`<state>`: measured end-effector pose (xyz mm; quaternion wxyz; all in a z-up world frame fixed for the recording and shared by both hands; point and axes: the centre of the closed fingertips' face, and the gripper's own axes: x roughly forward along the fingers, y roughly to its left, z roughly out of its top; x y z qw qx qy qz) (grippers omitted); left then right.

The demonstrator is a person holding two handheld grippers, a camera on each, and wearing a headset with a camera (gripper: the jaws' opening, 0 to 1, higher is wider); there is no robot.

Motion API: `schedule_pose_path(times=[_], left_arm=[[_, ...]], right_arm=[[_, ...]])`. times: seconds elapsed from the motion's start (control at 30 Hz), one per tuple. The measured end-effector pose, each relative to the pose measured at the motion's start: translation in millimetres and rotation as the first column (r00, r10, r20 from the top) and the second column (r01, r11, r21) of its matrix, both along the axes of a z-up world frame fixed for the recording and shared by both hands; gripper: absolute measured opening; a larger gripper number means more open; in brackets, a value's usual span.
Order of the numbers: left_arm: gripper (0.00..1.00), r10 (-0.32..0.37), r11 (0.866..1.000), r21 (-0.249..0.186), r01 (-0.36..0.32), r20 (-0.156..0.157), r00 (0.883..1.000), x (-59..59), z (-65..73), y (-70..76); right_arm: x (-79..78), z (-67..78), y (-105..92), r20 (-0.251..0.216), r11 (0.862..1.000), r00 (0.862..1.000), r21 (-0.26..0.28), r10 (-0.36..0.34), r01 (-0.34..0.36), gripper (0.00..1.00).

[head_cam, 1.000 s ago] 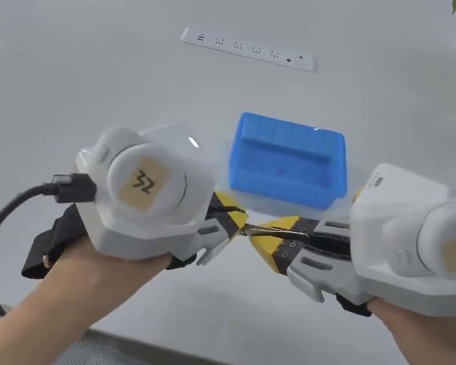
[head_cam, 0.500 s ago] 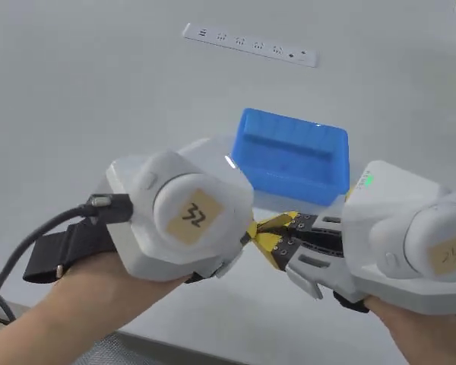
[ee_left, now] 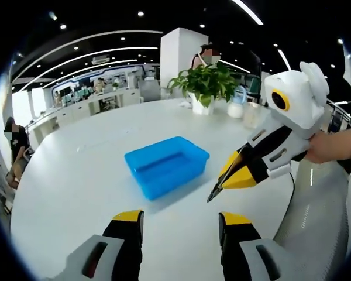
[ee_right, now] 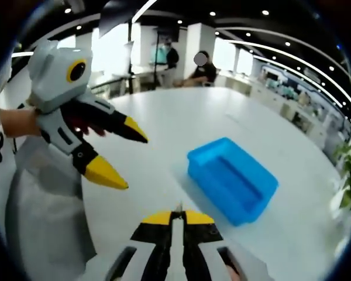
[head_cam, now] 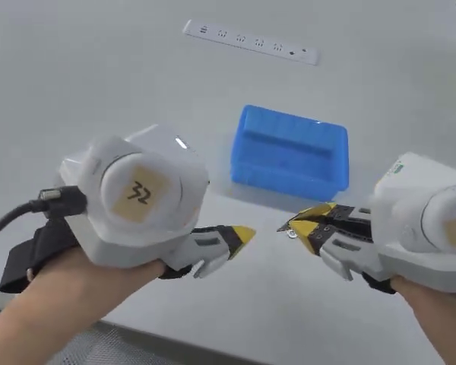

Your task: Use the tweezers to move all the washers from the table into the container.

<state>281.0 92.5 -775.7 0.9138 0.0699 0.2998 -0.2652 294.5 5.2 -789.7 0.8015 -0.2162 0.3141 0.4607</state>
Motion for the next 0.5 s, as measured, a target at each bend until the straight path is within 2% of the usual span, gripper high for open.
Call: schedule_pose_path(times=[0.03, 0.1, 0.3, 0.5], left_arm=[[0.63, 0.006, 1.000, 0.002, -0.006, -0.008, 1.000, -1.2, -0.5, 2.6], [0.68, 0.020, 1.000, 0.007, -0.020, -0.010, 1.000, -3.4, -0.3, 7.6], [0.73, 0.044, 0.999, 0.029, -0.043, -0.014, 0.999, -8.9, -0.9, 18.8], [0.73, 0.064, 0.997, 0.046, -0.063, -0.021, 0.998, -12.1, -3.2, 27.1]], right_arm=[[3.3, -1.2, -4.3, 0.001, 1.000, 1.000, -0.009, -0.011, 0.011, 0.02], [7.4, -4.0, -8.7, -0.011, 0.999, 1.000, -0.021, -0.025, 0.025, 0.02], [13.4, -13.7, -11.9, -0.051, 0.998, 0.998, -0.039, -0.048, 0.046, 0.03], [13.8, -17.2, -12.2, -0.060, 0.997, 0.996, -0.053, -0.064, 0.061, 0.03]])
